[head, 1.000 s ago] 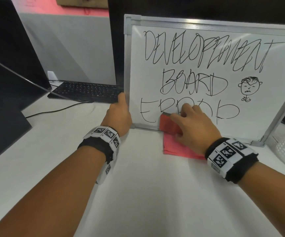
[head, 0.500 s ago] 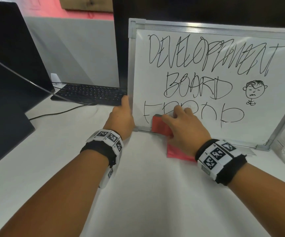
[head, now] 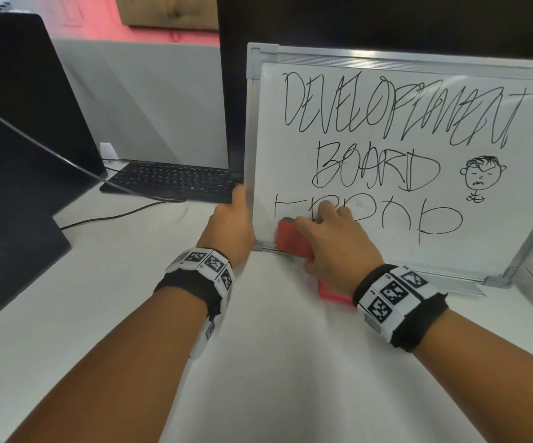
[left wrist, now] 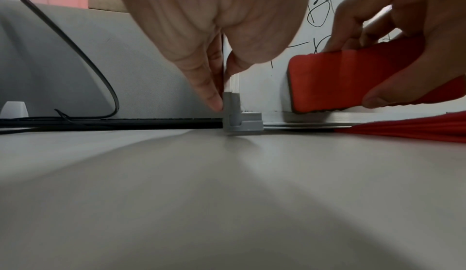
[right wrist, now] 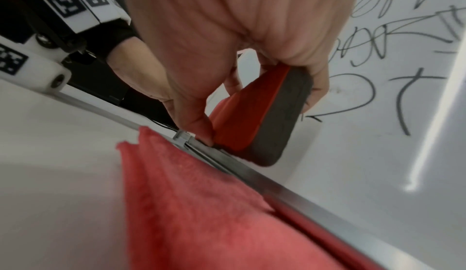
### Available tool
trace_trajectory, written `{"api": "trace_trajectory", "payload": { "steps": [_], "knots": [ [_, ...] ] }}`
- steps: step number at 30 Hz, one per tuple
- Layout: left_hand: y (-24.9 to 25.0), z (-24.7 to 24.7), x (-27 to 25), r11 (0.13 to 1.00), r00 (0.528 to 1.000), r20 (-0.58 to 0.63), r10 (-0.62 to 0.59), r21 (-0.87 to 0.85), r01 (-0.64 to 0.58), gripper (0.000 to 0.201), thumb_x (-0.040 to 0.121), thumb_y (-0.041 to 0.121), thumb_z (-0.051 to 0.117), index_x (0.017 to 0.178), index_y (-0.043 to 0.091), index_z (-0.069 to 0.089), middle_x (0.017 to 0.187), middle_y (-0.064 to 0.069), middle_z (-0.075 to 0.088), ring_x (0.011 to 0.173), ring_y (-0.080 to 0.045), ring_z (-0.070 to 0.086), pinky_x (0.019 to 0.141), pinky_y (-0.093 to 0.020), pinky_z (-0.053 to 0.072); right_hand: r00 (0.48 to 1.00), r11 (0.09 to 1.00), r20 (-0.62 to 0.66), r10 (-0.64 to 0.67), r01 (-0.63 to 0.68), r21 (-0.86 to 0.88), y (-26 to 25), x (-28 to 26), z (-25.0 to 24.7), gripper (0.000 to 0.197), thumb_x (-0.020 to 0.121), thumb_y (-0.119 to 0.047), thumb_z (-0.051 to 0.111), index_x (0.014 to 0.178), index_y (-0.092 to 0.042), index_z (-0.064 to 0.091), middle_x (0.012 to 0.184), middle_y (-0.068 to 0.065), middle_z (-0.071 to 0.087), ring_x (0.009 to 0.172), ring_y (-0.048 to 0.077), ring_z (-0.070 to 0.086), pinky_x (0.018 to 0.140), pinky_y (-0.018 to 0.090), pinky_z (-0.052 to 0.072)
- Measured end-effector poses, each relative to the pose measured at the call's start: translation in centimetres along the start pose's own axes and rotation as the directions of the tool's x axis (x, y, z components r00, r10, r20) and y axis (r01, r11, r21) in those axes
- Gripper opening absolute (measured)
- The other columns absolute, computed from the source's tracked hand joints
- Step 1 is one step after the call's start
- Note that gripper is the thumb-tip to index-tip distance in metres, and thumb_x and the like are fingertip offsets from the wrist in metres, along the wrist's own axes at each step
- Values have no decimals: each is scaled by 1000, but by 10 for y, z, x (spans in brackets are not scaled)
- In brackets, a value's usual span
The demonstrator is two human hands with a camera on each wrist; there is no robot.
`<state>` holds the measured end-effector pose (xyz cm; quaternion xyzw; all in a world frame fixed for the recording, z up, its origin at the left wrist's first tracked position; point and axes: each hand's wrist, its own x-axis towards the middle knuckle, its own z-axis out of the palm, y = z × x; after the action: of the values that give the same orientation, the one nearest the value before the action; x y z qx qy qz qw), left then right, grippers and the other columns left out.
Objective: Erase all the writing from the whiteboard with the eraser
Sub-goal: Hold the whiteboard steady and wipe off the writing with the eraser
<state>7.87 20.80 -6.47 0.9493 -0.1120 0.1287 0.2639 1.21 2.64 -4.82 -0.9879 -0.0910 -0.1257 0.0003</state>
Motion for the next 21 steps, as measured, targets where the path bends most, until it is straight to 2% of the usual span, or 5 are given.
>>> {"api": "trace_trajectory", "payload": {
  "steps": [5,9,14,18,21],
  "knots": [
    [0,0,0,1000,1000,3,-7,-9,7,57,97,5,45,149,15,23,95,-20,58,82,-39,61,73,-47,54,999,995,33,36,-39,91,4,-2,-2,51,79,-17,68,124,-28,46,106,7,46,98,32,44,77,38,43],
    [1,-2,-1,1000,1000,22,-21,-22,22,59,97,6,45,150,16,20,94,-18,56,83,-38,61,75,-47,53,1000,986,-17,-1,4,166,-7,7,-4,15,93,-16,60,103,-18,48,90,2,44,90,28,43,69,35,29],
    [2,-3,-1,999,999,30,-22,-24,23,59,97,5,46,150,15,21,95,-19,59,82,-38,61,75,-47,54,997,912,-47,68,-43,408,2,0,-4,25,90,-31,72,85,-20,50,71,-4,52,66,17,47,55,28,29],
    [1,-3,-1,999,999,27,-25,-35,26,57,97,7,44,148,16,22,95,-19,59,82,-37,61,76,-50,55,998,860,-14,59,-44,509,9,-3,-9,25,87,-37,76,84,-16,62,72,-5,59,66,8,52,58,25,33],
    [1,-3,-1,998,999,18,-29,-55,30,53,98,9,42,147,17,24,92,-17,58,81,-37,61,76,-50,55,995,778,-22,93,-59,625,6,2,-16,20,87,-33,77,98,-21,66,81,-3,66,76,13,62,66,26,44]
  ]
}}
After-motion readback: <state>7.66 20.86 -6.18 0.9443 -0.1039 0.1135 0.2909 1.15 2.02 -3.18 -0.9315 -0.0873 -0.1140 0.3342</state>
